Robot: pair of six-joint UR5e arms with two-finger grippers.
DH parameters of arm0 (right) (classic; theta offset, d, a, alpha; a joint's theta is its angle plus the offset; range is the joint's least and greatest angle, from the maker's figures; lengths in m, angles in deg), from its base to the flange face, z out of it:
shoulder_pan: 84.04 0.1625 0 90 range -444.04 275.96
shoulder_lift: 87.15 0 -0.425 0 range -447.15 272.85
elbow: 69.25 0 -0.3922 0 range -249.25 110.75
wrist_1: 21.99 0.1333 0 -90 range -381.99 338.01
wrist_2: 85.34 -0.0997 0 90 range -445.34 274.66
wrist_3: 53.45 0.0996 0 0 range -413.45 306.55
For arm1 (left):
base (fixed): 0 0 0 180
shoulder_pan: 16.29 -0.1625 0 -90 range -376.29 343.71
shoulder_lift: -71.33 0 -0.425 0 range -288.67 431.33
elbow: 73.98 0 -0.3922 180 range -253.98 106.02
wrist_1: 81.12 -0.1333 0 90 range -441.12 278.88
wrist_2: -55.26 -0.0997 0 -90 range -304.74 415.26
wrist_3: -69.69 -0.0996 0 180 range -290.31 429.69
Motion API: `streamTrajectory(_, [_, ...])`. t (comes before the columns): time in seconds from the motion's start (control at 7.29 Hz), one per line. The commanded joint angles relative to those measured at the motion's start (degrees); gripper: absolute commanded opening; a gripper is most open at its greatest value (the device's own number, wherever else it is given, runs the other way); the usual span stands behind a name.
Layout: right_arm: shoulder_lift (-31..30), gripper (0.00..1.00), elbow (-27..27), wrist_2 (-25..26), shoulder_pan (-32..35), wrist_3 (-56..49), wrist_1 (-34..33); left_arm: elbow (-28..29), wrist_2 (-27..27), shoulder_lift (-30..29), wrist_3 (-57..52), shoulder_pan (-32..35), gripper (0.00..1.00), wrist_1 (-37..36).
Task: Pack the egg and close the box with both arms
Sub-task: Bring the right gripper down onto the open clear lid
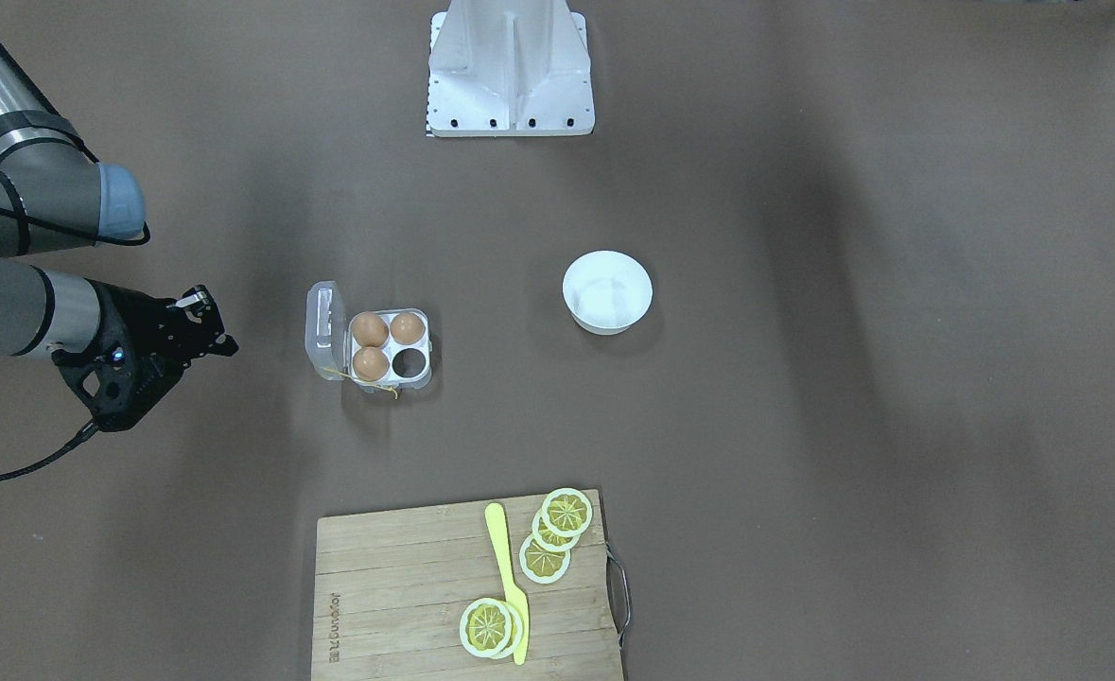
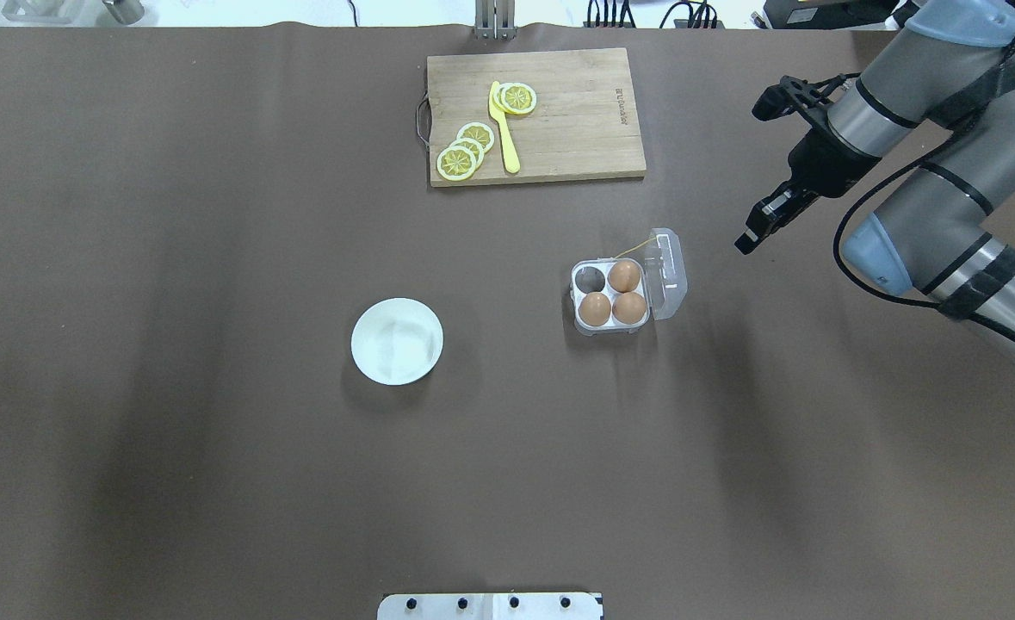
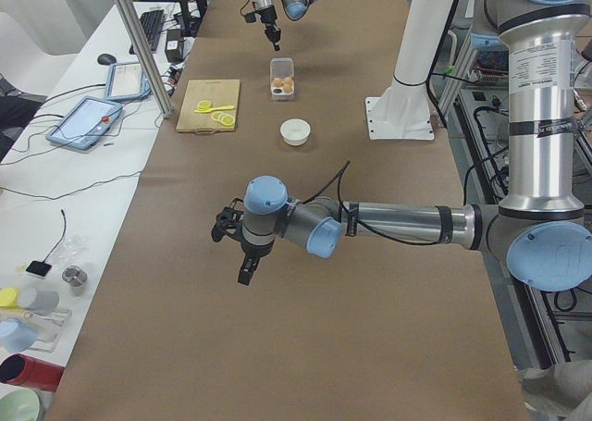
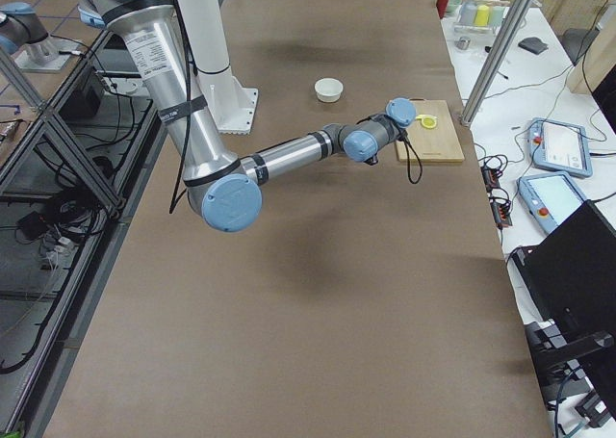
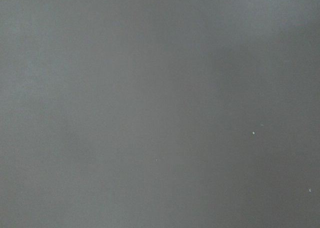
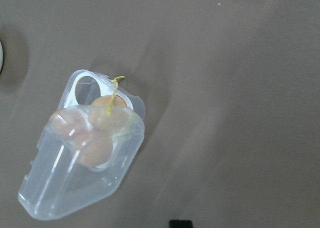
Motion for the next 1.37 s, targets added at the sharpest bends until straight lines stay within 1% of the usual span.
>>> streamTrajectory(0.0, [2.10,0.00,-0.33,-0.03,-2.73,0.03,0.01,0.01,1.71,0.12,-0.10,3.22,0.98,0.20])
streamTrajectory(0.14, [2.54,0.00,-0.33,-0.03,-3.87,0.03,0.01,0.01,2.85,0.03,-0.10,4.45,0.98,0.29])
streamTrajectory(0.41, [2.81,0.00,0.11,0.05,-5.37,0.03,0.09,-0.08,3.30,-0.06,-0.01,5.43,0.98,0.29])
streamTrajectory(0.69, [4.99,0.00,-0.41,0.14,-5.64,0.29,-0.08,-0.08,3.30,0.03,0.17,5.87,0.98,2.30])
streamTrajectory(0.82, [6.83,0.00,-0.68,0.23,-5.90,0.73,-0.34,-0.08,3.30,0.03,0.17,5.87,0.98,2.31])
streamTrajectory(0.96, [9.90,0.00,-1.03,0.75,-6.42,0.90,-3.22,-0.08,3.30,0.03,0.17,5.87,0.98,2.40])
streamTrajectory(1.1, [12.01,0.00,-1.47,0.84,-6.52,0.99,-4.29,0.01,3.30,0.29,0.17,5.87,0.98,2.75])
streamTrajectory(1.23, [12.64,0.20,-1.47,2.76,-5.99,2.12,-4.30,-0.08,3.39,0.38,0.17,5.96,0.98,2.75])
